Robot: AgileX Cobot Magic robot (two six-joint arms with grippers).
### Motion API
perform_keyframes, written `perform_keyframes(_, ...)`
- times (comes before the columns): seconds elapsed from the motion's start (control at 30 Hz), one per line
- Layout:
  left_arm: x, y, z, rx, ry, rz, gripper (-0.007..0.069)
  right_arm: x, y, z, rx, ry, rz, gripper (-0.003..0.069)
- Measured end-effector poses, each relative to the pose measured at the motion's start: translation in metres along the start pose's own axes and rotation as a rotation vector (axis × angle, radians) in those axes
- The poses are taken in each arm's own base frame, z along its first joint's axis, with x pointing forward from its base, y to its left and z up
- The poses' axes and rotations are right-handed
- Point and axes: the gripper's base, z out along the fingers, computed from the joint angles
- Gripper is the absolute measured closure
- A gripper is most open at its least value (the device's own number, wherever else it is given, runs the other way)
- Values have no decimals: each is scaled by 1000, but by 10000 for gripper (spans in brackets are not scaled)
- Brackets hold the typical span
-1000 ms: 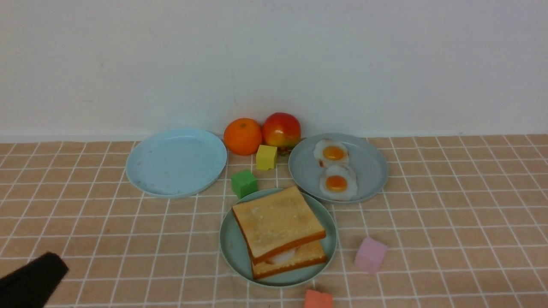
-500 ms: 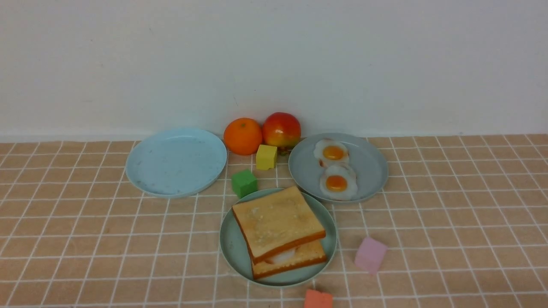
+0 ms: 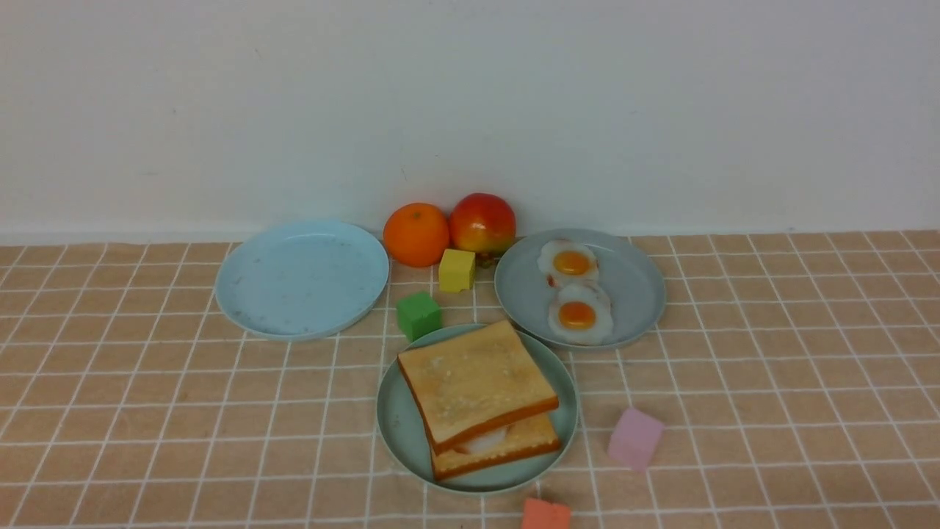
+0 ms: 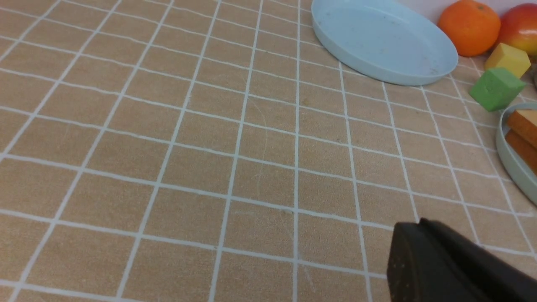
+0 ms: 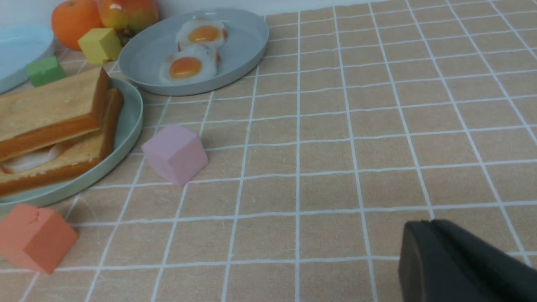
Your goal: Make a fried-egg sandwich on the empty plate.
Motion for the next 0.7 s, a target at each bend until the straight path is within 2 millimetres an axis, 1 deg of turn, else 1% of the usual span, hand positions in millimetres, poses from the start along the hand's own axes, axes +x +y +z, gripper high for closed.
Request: perform_keyframes(0.7, 0, 0, 0, 1, -3, -1, 638, 0, 0, 0, 0, 0, 0, 616)
